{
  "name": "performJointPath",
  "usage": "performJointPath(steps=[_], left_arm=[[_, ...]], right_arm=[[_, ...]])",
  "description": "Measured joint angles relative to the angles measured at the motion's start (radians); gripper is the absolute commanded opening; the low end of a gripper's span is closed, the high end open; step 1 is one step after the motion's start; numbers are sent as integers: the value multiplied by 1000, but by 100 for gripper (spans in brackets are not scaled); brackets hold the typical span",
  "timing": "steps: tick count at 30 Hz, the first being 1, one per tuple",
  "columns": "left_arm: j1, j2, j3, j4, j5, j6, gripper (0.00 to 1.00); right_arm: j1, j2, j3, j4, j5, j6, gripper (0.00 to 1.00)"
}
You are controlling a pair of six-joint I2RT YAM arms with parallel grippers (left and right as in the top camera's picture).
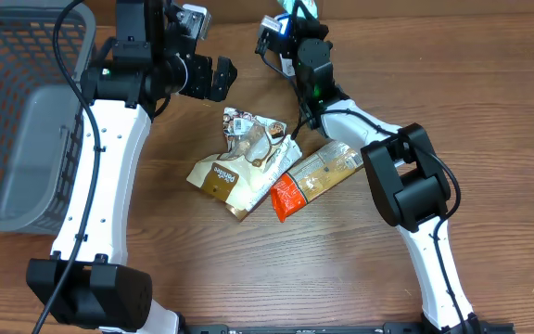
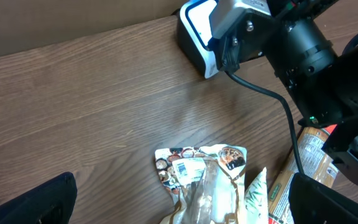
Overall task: Scan the item barcode
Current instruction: 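Lift the green packet with the right gripper up to the scanner, then carry the green packet right and release it on the table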
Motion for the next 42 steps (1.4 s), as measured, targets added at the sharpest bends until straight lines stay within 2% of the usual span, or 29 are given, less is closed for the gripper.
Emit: performJointPath(steps=[5,24,30,35,39,42], left_arm=[[0,0,0,0,0,0,100],[0,0,0,0,0,0,100],[0,0,0,0,0,0,100],[0,0,0,0,0,0,100],[0,0,0,0,-1,0,100],[0,0,0,0,-1,0,100]], right_arm=[[1,0,1,-87,24,-22,4],[14,-1,1,-102,95,-29,4],[17,-59,1,-270,124,27,4],[17,-228,0,-506,191,224,4],[17,-456,2,-818,217,502,4],[10,-644,8,-1102,197,806,4]])
